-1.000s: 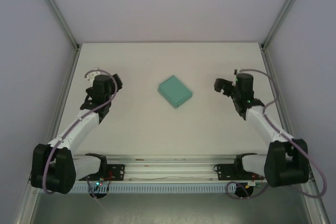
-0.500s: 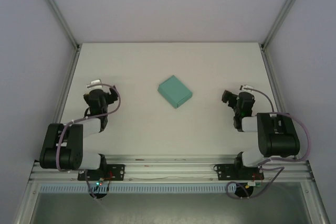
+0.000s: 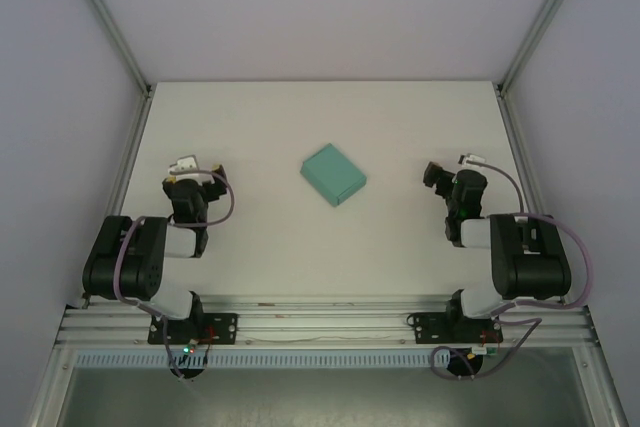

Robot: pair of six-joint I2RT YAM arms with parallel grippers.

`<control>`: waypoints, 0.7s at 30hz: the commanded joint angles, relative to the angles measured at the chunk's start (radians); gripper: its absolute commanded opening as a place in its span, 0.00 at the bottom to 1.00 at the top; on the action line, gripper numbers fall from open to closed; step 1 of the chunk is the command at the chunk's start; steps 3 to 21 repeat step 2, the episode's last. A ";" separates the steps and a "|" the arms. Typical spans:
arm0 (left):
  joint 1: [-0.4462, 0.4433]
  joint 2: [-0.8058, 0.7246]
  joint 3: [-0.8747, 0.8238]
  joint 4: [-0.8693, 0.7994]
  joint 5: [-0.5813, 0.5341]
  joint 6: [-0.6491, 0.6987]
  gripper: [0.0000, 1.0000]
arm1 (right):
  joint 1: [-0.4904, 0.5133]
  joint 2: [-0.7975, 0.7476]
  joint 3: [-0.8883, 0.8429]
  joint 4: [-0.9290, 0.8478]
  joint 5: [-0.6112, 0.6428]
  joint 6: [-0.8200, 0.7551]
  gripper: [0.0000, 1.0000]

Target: Assemble paper box

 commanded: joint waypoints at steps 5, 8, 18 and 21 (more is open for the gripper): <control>-0.003 -0.015 0.020 -0.012 0.001 0.020 1.00 | -0.001 -0.011 0.015 0.010 0.029 -0.001 1.00; -0.003 -0.015 0.020 -0.012 0.001 0.020 1.00 | -0.001 -0.011 0.015 0.010 0.029 -0.001 1.00; -0.003 -0.015 0.020 -0.012 0.001 0.020 1.00 | -0.001 -0.011 0.015 0.010 0.029 -0.001 1.00; -0.003 -0.015 0.020 -0.012 0.001 0.020 1.00 | -0.001 -0.011 0.015 0.010 0.029 -0.001 1.00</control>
